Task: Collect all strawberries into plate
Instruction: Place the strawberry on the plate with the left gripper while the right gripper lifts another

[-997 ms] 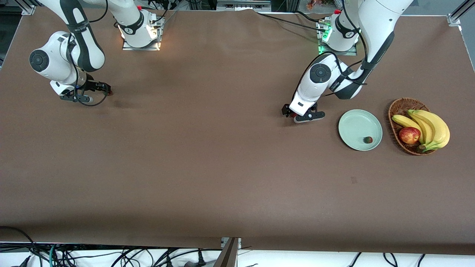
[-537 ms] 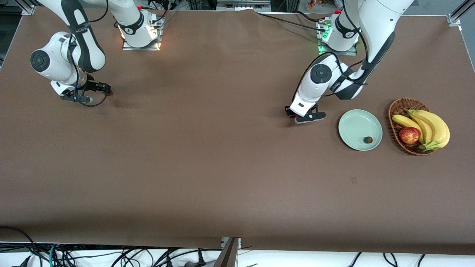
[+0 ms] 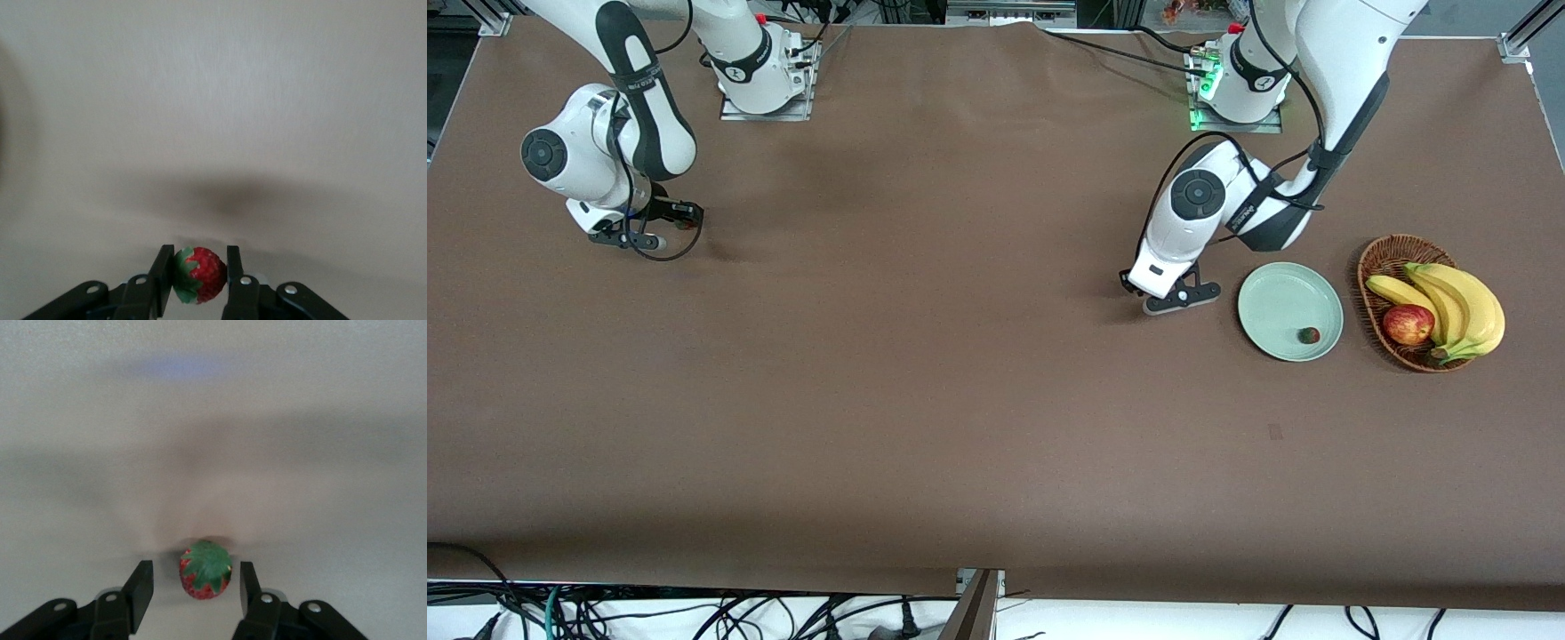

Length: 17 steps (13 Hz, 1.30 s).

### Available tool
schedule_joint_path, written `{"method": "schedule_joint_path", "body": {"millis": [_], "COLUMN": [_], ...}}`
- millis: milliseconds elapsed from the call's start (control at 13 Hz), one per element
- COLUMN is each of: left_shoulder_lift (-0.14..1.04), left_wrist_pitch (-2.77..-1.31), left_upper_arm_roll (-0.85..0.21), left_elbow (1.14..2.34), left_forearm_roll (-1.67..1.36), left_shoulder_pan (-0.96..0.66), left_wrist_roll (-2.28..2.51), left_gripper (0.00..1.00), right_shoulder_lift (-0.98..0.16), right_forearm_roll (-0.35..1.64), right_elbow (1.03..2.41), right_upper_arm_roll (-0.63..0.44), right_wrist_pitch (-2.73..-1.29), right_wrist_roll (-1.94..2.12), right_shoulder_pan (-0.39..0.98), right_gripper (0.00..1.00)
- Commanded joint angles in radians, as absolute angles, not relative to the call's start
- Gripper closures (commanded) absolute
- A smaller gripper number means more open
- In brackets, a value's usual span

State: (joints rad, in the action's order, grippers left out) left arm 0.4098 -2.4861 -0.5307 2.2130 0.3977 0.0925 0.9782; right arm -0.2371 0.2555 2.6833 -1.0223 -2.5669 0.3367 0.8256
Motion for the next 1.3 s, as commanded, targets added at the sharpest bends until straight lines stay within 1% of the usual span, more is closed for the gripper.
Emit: {"method": "schedule_joint_path", "body": {"millis": [0, 153, 230, 307, 460, 537, 614, 691, 844, 997, 1151, 1228], "left_shoulder_lift": [0.356, 0.322, 0.318, 0.318, 0.318, 0.319, 0.321, 0.327, 0.353, 0.382, 0.393, 0.394], "left_wrist_pitch": [-2.439, -2.367, -2.3, -2.24, -2.21, -2.212, -2.215, -2.221, -2.244, -2.285, -2.299, -2.301], "left_upper_arm_roll": [-0.465, -0.382, -0.333, -0.286, -0.191, -0.146, -0.1, -0.063, -0.038, -0.031, -0.031, -0.031], "left_elbow": [2.207, 2.166, 2.128, 2.087, 2.054, 2.052, 2.052, 2.052, 2.056, 2.071, 2.085, 2.091], "left_forearm_roll": [0.294, 0.179, 0.135, 0.109, 0.066, 0.049, 0.034, 0.009, -0.009, -0.009, -0.009, -0.008], "left_shoulder_pan": [0.109, 0.109, 0.109, 0.109, 0.109, 0.109, 0.109, 0.109, 0.11, 0.11, 0.11, 0.11], "left_wrist_roll": [0.779, 0.581, 0.474, 0.381, 0.223, 0.14, 0.055, -0.015, -0.069, -0.078, -0.078, -0.078], "left_gripper": [0.87, 0.87, 0.87, 0.87, 0.87, 0.87, 0.86, 0.86, 0.86, 0.84, 0.83, 0.77], "right_shoulder_lift": [-0.232, -0.232, -0.23, -0.227, -0.209, -0.189, -0.19, -0.199, -0.286, -0.412, -0.532, -0.578], "right_forearm_roll": [0.279, 0.279, 0.279, 0.279, 0.282, 0.29, 0.301, 0.339, 0.351, 0.362, 0.434, 0.451], "right_elbow": [2.694, 2.692, 2.689, 2.681, 2.63, 2.573, 2.5, 2.396, 2.208, 1.989, 1.779, 1.711], "right_upper_arm_roll": [-1.022, -1.022, -1.02, -1.02, -0.99, -0.971, -0.938, -0.867, -0.737, -0.643, -0.556, -0.528], "right_wrist_pitch": [-2.585, -2.583, -2.582, -2.579, -2.541, -2.481, -2.406, -2.36, -2.321, -2.219, -2.133, -2.117], "right_wrist_roll": [0.387, 0.387, 0.387, 0.39, 0.385, 0.38, 0.358, 0.283, 0.131, -0.022, -0.173, -0.216], "right_shoulder_pan": [0.811, 0.811, 0.811, 0.813, 0.825, 0.825, 0.833, 0.857, 0.862, 0.862, 0.862, 0.861], "right_gripper": [0.62, 0.81, 0.9, 0.92, 0.92, 0.92, 0.92, 0.92, 0.92, 0.92, 0.92, 0.91]}}
